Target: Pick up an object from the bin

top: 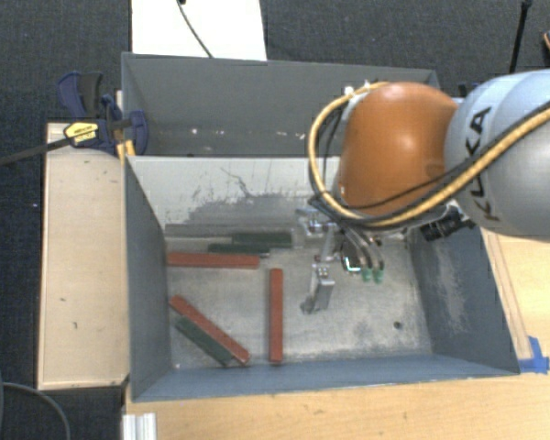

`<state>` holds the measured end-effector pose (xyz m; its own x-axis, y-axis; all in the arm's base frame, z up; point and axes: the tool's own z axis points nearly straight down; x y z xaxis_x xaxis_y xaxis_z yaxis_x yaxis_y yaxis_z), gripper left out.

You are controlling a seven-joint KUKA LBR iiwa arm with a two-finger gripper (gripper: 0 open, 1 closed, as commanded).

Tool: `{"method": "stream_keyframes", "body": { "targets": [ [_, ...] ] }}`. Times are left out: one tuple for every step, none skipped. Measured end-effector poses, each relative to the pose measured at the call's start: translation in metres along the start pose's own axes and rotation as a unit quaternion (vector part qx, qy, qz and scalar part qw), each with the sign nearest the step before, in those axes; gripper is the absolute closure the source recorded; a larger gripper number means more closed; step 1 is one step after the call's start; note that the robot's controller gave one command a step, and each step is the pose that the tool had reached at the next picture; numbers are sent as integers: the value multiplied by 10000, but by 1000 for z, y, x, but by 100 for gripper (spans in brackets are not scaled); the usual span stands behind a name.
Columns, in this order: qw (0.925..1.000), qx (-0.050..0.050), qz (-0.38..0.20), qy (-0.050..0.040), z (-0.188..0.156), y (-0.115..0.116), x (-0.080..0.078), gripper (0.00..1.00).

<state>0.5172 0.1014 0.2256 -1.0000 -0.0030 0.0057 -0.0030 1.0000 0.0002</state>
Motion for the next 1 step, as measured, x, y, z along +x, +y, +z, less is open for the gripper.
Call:
{"method": "stream_keyframes", "body": {
  "targets": [
    [9958,2,-917,-3,159,49,7,0]
  ]
}}
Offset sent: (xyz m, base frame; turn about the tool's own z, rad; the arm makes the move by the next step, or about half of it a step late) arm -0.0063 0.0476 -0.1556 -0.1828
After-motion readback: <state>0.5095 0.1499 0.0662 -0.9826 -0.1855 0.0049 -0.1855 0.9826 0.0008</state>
